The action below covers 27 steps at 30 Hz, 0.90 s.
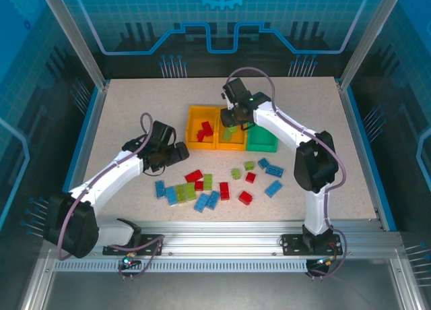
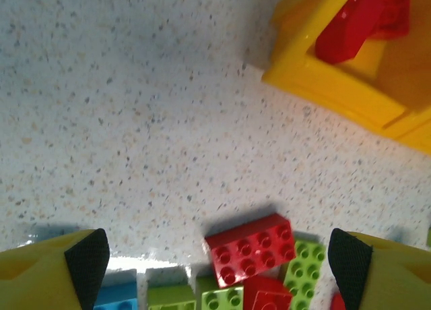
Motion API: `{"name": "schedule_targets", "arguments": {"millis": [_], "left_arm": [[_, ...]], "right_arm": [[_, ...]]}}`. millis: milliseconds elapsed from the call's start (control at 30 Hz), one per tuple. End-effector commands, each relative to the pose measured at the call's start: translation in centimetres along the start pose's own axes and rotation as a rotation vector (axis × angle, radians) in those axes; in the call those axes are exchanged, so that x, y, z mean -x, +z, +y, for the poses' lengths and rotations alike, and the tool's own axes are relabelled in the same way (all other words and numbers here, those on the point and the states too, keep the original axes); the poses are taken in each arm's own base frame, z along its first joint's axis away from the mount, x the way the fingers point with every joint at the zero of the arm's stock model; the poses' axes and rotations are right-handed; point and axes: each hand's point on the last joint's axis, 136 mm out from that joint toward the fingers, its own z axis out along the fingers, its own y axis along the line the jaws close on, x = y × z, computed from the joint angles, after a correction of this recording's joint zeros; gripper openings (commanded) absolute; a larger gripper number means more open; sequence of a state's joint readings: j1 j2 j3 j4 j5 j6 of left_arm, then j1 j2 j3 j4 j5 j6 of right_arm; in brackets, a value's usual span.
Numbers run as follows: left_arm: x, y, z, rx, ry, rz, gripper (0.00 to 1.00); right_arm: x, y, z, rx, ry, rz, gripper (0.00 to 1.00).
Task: Sort the legos into containers by color
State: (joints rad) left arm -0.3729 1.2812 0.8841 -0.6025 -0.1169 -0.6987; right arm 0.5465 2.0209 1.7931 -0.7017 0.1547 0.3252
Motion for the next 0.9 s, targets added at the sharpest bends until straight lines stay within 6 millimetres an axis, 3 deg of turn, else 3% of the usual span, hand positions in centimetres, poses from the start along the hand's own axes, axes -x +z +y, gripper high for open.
{"name": "schedule_targets", "arguments": {"millis": [0, 233, 367, 567, 867], "left_arm": [[-1.4, -0.3, 1.1, 0.026, 0.011, 0.006, 0.89], [-3.5, -0.2, 0.9, 0.029, 0.023, 0.048, 0.89], [-4.5, 0.6, 0.3, 0.03, 0.035, 0.081, 0.89], [-5.3, 2.1, -0.9, 0.043, -0.027, 0.171, 0.9], [-6.3, 3.9, -3.0, 0.041, -0.102, 0.255, 0.95]], "right_arm": [[-1.0, 2.5, -1.5, -0.054, 0.043, 0.082, 0.32], [-1.0, 4.9, -2.5, -0.103, 0.047, 0.133, 0.38], [-1.3, 5.3, -2.4, -0.087, 0.063, 0.145, 0.52], [-1.0, 4.1, -1.9, -0.059, 0.083, 0.136, 0.66], [-0.2, 0.9, -1.1, 0.001, 0.115, 0.075, 0.73]]}}
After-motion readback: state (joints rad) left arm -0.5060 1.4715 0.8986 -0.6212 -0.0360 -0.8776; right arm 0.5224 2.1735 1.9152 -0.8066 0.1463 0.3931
